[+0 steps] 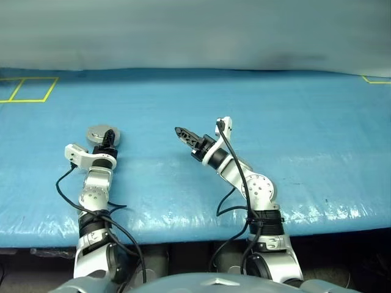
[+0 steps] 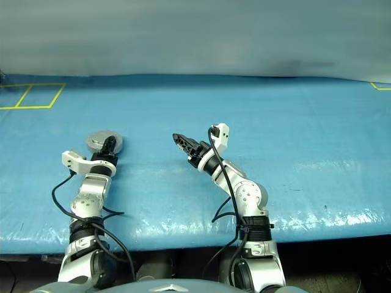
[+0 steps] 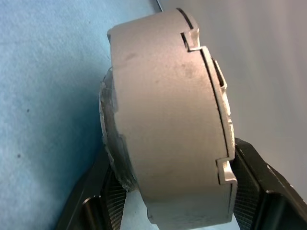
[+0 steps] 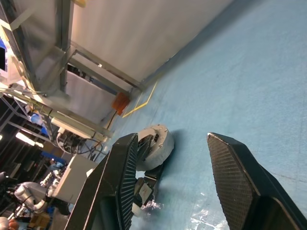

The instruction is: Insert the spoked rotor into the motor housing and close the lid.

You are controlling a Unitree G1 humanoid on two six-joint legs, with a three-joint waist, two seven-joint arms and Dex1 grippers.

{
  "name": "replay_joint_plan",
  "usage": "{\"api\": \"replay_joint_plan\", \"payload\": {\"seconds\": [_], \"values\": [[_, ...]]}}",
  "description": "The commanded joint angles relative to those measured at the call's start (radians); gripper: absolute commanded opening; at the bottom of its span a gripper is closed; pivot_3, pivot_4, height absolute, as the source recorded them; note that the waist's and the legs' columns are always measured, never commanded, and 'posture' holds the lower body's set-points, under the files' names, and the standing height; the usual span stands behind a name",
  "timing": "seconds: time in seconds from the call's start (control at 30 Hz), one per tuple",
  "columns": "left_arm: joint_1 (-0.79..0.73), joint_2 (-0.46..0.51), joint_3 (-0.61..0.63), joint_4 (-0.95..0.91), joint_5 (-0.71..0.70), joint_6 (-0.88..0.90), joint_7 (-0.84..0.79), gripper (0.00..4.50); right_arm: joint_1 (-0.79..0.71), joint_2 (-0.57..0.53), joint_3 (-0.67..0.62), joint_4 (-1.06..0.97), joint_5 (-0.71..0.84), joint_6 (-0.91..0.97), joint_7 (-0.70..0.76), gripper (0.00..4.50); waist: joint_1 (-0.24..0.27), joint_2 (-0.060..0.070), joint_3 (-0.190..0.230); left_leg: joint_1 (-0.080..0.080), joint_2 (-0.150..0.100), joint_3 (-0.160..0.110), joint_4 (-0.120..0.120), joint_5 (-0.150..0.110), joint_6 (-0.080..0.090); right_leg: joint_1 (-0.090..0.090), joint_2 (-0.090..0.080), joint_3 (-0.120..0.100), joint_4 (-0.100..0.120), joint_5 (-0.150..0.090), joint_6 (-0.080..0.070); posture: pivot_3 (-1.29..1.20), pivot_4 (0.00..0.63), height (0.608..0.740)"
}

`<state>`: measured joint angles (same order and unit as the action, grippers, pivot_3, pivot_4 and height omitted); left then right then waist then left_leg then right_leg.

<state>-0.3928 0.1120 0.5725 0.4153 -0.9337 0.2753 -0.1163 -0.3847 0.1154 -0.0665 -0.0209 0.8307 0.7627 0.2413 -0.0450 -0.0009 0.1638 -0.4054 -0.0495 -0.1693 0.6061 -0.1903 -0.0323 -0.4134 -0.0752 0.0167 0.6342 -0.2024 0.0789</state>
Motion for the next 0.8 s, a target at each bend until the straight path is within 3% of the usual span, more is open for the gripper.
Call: {"api": "replay_joint_plan", "payload": {"seconds": [0.03,0.13,0.53,0.67,0.8], "values": [[0.02,0.008,-0.009,-0.044,0.045,-0.005,0.01,3.49,0.005,0.014,0.005,-0.041,0.003,-0.016,0.011,2.46,-0.001,0.0,0.0,0.0,0.0,0.0,0.0,0.0,0.0,0.0,0.0,0.0,0.0,0.0,0.0,0.0,0.15,0.74],[0.067,-0.01,0.019,-0.118,0.042,-0.033,0.037,4.43,-0.001,0.016,0.006,-0.033,0.002,-0.013,0.01,2.46,-0.013,0.0,0.0,0.002,0.001,0.001,0.0,0.0,0.0,0.001,0.0,0.0,0.001,0.0,-0.001,0.0,0.15,0.74],[0.328,0.002,0.133,-0.424,-0.03,-0.039,0.085,4.47,-0.032,0.009,0.023,0.015,-0.037,-0.004,0.022,2.46,-0.013,0.0,0.0,0.004,0.004,0.004,0.0,0.0,0.0,0.001,0.001,0.002,0.002,-0.002,-0.009,0.0,0.15,0.74],[0.384,0.019,0.051,-0.561,-0.001,-0.071,-0.077,4.47,-0.017,-0.017,0.062,-0.005,-0.102,-0.065,0.068,2.46,-0.003,-0.001,-0.001,0.004,0.003,0.004,0.001,0.0,0.0,0.001,0.001,0.002,0.002,-0.002,-0.009,0.0,0.15,0.74],[0.419,0.113,-0.232,-0.667,0.255,-0.113,-0.27,4.47,0.034,-0.151,0.209,-0.032,-0.392,-0.401,0.188,2.46,0.008,-0.001,-0.001,0.003,0.003,0.004,0.001,0.0,0.0,0.002,0.001,0.002,0.0,-0.002,-0.009,0.0,0.15,0.74]]}}
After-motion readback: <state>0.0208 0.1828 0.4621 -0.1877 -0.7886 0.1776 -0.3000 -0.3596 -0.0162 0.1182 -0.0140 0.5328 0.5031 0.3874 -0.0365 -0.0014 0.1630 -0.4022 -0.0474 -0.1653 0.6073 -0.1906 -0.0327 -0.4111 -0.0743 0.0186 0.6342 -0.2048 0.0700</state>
